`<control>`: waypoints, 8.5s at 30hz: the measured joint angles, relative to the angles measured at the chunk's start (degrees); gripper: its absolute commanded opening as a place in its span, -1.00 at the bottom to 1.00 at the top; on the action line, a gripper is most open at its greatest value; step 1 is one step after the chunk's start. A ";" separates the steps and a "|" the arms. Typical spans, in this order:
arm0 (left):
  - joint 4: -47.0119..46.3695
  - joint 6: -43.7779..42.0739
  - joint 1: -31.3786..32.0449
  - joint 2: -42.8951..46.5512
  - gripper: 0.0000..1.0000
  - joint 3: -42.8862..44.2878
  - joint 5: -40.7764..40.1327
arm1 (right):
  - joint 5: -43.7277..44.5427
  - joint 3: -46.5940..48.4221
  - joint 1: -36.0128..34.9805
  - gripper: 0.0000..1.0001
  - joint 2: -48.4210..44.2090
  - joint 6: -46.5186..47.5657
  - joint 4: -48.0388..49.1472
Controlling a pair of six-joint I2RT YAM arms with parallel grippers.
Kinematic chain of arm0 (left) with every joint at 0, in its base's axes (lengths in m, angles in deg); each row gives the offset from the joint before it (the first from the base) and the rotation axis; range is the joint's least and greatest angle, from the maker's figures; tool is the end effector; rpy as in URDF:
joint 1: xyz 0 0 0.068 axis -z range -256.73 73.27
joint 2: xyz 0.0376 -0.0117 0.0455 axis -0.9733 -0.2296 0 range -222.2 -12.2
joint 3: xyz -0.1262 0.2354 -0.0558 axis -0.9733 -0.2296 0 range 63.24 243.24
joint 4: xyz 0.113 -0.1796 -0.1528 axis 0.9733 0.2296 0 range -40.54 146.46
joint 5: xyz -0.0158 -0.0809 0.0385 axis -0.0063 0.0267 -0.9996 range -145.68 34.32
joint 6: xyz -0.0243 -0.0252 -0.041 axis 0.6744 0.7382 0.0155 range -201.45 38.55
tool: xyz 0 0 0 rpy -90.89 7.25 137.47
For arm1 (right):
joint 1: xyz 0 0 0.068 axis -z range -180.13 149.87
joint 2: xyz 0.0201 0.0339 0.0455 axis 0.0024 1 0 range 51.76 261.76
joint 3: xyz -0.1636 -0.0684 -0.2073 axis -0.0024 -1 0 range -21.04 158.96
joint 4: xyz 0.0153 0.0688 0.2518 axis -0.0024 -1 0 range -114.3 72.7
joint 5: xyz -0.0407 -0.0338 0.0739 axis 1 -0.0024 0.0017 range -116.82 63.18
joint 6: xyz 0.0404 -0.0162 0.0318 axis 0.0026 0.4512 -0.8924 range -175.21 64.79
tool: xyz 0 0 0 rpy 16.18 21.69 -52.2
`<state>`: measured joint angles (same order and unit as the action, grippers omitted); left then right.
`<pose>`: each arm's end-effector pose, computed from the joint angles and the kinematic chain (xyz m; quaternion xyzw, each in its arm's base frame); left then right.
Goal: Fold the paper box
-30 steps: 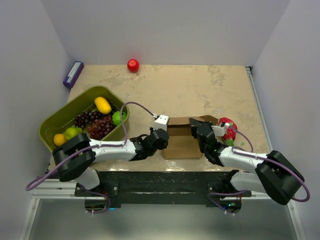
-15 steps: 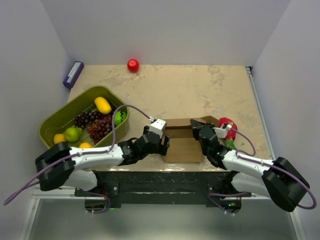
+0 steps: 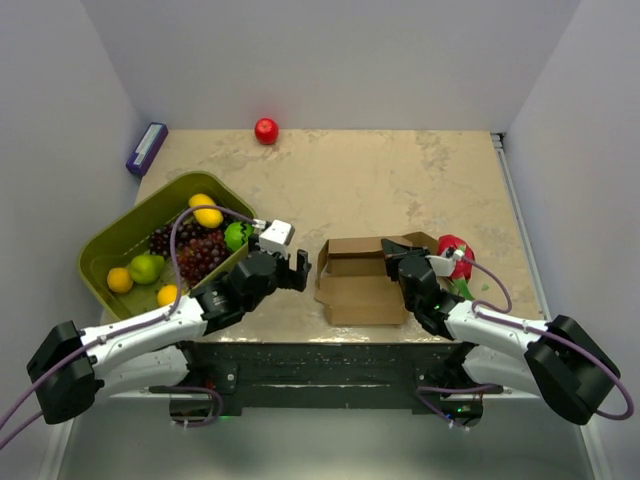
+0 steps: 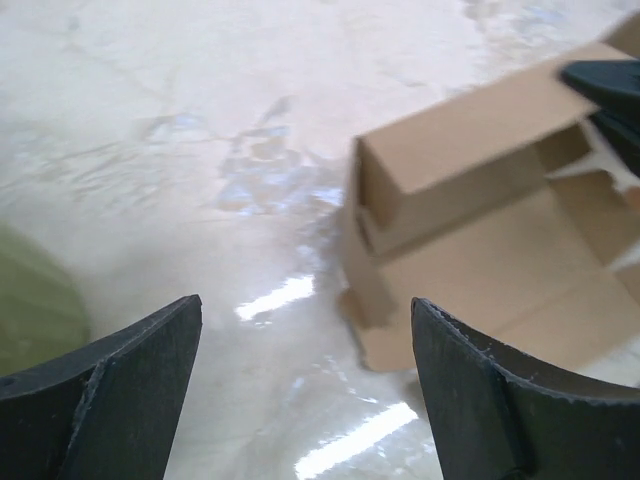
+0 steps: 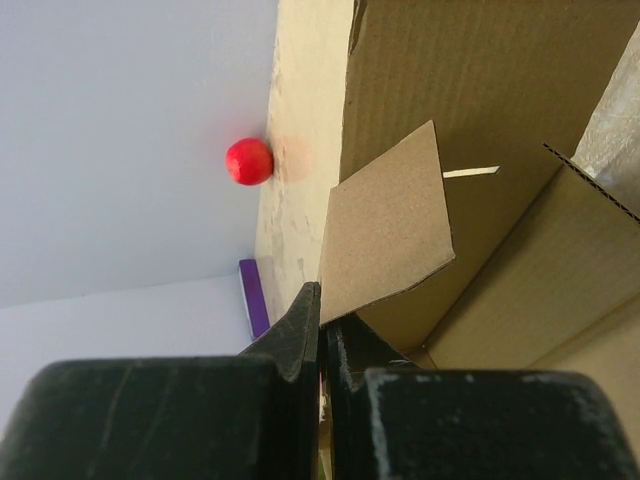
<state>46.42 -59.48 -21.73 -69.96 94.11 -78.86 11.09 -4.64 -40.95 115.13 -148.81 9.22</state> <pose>0.1391 -0.1743 0.2365 0.1282 0.8182 -0.2010 0.5233 0.1720 0.1197 0.1757 0.5113 0.6135 0.3939 0.4549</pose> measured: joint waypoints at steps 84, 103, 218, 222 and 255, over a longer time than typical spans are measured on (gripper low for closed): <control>-54.88 -12.11 2.58 -42.07 -0.31 -3.39 -3.52 | 0.09 -0.04 0.00 -1.00 -1.66 -1.27 -5.25; -59.08 -12.17 7.06 -47.12 -1.00 -0.13 -19.21 | 0.04 0.00 -0.07 -0.96 -4.66 -1.70 -8.61; -5.49 -12.79 -8.11 -18.86 -1.00 2.16 7.37 | -10.60 8.59 -3.76 -0.56 -10.21 52.13 -41.33; -5.03 -12.55 -8.11 -19.17 -1.00 2.60 6.05 | -11.87 8.59 -3.76 -1.00 -8.79 51.34 -41.72; -6.86 -0.31 -2.80 -24.22 -0.04 5.09 -2.58 | -8.87 13.64 -3.78 -0.72 -7.43 52.65 -45.86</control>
<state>39.55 -59.78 -24.52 -94.17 99.20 -81.44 2.21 9.00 -44.73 107.70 -96.16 -36.63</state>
